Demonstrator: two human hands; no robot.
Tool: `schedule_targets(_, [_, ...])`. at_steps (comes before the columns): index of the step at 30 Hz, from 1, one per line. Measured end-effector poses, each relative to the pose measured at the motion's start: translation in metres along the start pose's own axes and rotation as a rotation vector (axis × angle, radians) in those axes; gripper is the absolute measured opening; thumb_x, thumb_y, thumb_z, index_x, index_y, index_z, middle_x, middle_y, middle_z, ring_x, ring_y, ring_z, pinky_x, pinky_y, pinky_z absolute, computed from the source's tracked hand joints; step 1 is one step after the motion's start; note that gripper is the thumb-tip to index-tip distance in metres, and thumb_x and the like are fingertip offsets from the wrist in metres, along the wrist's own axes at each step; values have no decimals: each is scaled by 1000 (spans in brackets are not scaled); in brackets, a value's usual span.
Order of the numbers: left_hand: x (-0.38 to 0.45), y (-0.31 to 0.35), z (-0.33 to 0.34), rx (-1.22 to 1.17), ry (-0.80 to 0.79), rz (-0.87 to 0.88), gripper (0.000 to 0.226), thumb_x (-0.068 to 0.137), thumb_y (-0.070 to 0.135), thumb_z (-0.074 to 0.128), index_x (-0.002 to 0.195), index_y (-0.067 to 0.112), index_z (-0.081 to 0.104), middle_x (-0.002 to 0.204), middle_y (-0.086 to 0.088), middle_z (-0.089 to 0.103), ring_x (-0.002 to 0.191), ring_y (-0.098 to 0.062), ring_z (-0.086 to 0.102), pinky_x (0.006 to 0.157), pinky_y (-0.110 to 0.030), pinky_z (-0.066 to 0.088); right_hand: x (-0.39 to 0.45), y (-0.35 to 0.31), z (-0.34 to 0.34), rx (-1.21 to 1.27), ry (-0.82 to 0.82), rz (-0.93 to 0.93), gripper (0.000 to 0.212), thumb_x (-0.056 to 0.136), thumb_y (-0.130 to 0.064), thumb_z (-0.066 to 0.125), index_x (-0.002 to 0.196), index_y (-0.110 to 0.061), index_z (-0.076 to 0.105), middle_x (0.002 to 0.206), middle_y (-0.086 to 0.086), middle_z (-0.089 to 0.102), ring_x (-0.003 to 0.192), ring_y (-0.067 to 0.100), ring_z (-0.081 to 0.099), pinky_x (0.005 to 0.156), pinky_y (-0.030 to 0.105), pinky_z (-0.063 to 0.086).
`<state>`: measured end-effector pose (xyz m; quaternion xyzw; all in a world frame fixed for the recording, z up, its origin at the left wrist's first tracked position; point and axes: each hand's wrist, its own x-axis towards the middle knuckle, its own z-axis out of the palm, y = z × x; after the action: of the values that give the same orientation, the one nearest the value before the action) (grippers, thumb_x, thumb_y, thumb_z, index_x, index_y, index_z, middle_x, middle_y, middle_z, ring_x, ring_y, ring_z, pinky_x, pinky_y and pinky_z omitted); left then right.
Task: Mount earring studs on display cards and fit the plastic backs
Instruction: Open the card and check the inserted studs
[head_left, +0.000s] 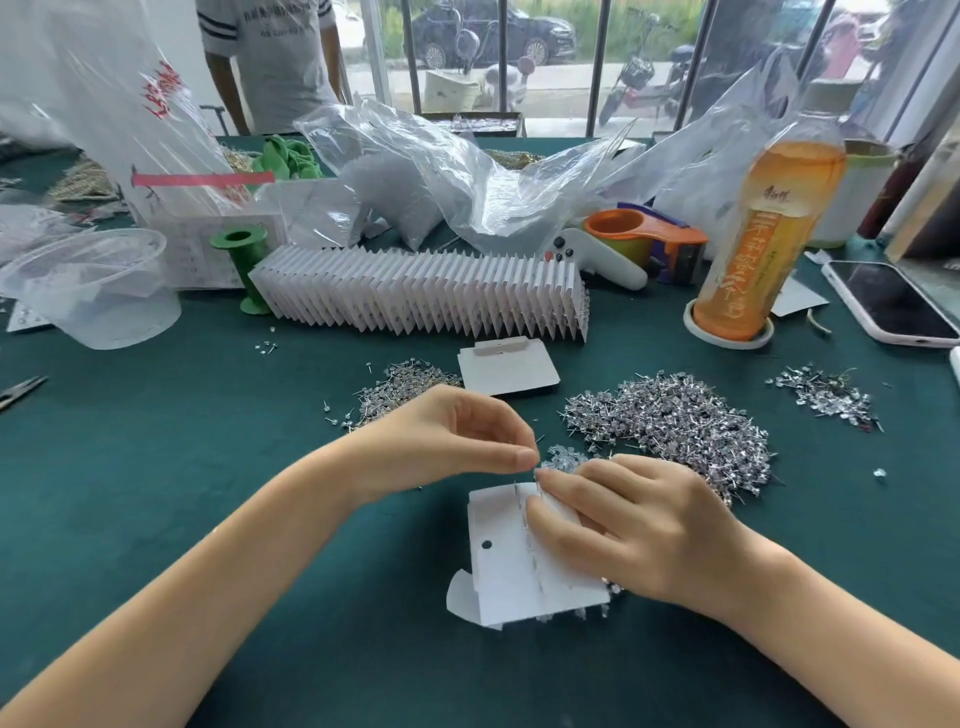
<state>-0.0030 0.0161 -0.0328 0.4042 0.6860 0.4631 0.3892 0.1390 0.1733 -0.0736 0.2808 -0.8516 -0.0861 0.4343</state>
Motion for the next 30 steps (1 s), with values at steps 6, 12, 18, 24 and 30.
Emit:
schedule_targets(6, [-2, 1, 5, 48, 16, -14, 2, 81, 13, 72, 80, 15, 72, 80, 3, 71, 76, -5, 62, 76, -16, 49, 2, 0, 0, -11, -68, -3, 15, 79, 0, 70, 83, -14, 75, 76, 6, 71, 54, 18, 58, 48, 29, 49])
schedule_targets(12, [-2, 2, 8, 75, 34, 4, 1, 82, 10, 70, 83, 10, 71, 82, -2, 71, 78, -8, 62, 80, -21, 49, 2, 0, 0, -18, -92, -6, 13, 80, -1, 71, 83, -14, 75, 73, 5, 69, 54, 18, 58, 49, 29, 50])
schedule_targets(18, [-2, 1, 9, 93, 55, 15, 1, 83, 10, 70, 84, 10, 71, 83, -3, 71, 78, -8, 62, 79, -20, 49, 1, 0, 1, -18, -101, 1, 15, 80, 0, 70, 85, -13, 75, 72, 5, 69, 54, 18, 58, 50, 29, 50])
schedule_targets(24, [-1, -1, 8, 67, 39, 28, 3, 82, 9, 70, 85, 8, 70, 81, -1, 71, 77, -7, 63, 74, -15, 48, 0, 0, 1, 0, -111, 7, 19, 76, 2, 71, 86, -14, 74, 73, 4, 68, 55, 18, 57, 51, 29, 51])
schedule_targets(30, [-2, 0, 7, 70, 27, 44, 3, 82, 9, 70, 86, 8, 70, 81, -1, 72, 78, -8, 65, 75, -17, 49, 0, 0, 0, 23, -112, 13, 17, 78, 1, 72, 87, -13, 74, 74, 5, 69, 56, 18, 57, 51, 29, 51])
